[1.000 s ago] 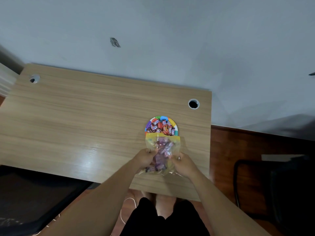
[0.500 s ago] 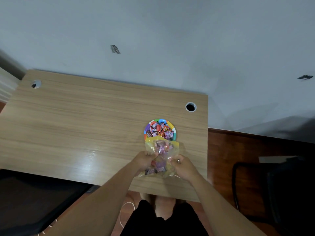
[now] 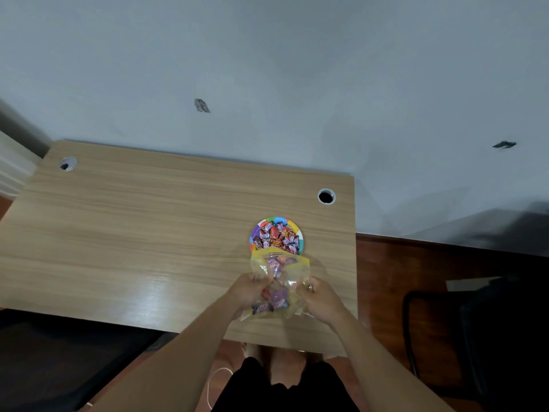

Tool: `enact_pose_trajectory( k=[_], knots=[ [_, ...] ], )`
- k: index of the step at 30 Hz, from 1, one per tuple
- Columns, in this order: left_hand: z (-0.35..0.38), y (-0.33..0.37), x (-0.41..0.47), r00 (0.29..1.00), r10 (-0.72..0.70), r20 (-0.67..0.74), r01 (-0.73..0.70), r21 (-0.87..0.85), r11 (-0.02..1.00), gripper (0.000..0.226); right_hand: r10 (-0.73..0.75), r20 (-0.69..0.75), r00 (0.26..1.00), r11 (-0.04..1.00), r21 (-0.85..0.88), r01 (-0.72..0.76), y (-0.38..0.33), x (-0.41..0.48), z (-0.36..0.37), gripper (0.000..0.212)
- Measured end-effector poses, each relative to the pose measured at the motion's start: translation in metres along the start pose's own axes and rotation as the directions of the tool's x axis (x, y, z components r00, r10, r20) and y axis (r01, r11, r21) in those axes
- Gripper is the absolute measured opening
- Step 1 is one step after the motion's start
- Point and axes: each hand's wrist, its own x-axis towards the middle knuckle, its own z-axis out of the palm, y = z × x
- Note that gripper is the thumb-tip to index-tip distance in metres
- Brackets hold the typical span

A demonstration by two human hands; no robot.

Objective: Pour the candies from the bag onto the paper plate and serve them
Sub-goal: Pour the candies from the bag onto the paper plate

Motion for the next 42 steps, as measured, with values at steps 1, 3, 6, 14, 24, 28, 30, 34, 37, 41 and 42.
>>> enact_pose_trajectory(
  k=[1, 3, 6, 14, 24, 28, 30, 34, 37, 41, 42],
  knots=[
    [0.000, 0.000, -0.002, 1.000, 0.009, -0.003, -0.009, -0.012, 1.000, 0.033, -0.001, 0.001, 1.000, 1.000, 0.008, 0.001, -0.001, -0.002, -0.001, 0.035],
    [-0.001, -0.001, -0.005, 1.000, 0.025, -0.011, -0.025, -0.034, 0.999, 0.031, -0.007, 0.001, 1.000, 1.000, 0.023, 0.007, -0.004, -0.006, -0.003, 0.033],
    [-0.004, 0.001, -0.005, 0.999, 0.035, -0.036, -0.037, -0.037, 0.999, 0.034, -0.018, -0.009, 1.000, 0.999, 0.047, 0.018, -0.010, -0.009, -0.006, 0.030],
    [-0.007, 0.012, -0.002, 0.996, 0.034, -0.081, -0.039, -0.055, 0.998, 0.028, -0.004, -0.034, 0.999, 0.997, 0.076, 0.007, -0.014, -0.006, -0.003, 0.033],
    [-0.007, 0.020, 0.003, 0.995, -0.007, -0.096, -0.014, -0.218, 0.976, 0.030, -0.002, -0.045, 0.999, 0.991, 0.130, 0.008, -0.021, -0.005, -0.005, 0.032],
    [-0.004, 0.021, 0.008, 0.989, -0.051, -0.139, 0.011, -0.279, 0.960, 0.031, 0.002, -0.049, 0.999, 0.989, 0.150, 0.005, -0.021, -0.002, -0.003, 0.032],
    [-0.003, 0.020, 0.009, 0.987, -0.068, -0.147, 0.020, -0.305, 0.952, 0.032, 0.001, -0.042, 0.999, 0.988, 0.154, 0.005, -0.021, -0.001, -0.002, 0.033],
    [-0.005, 0.019, 0.004, 0.995, -0.045, -0.091, 0.015, -0.301, 0.954, 0.039, 0.003, -0.022, 1.000, 0.988, 0.156, 0.001, -0.019, -0.001, -0.004, 0.032],
    [-0.010, 0.020, -0.002, 0.999, 0.009, -0.047, -0.021, -0.248, 0.968, 0.036, 0.013, -0.029, 0.999, 0.990, 0.142, -0.009, -0.014, 0.000, -0.004, 0.039],
    [-0.016, 0.023, -0.007, 0.993, 0.075, -0.096, -0.095, -0.221, 0.971, 0.039, 0.020, -0.029, 0.999, 0.987, 0.160, -0.015, -0.013, -0.001, -0.006, 0.043],
    [-0.017, 0.024, -0.008, 0.987, 0.098, -0.128, -0.123, -0.208, 0.970, 0.036, 0.018, -0.034, 0.999, 0.984, 0.178, -0.012, -0.014, -0.001, -0.008, 0.038]
  ],
)
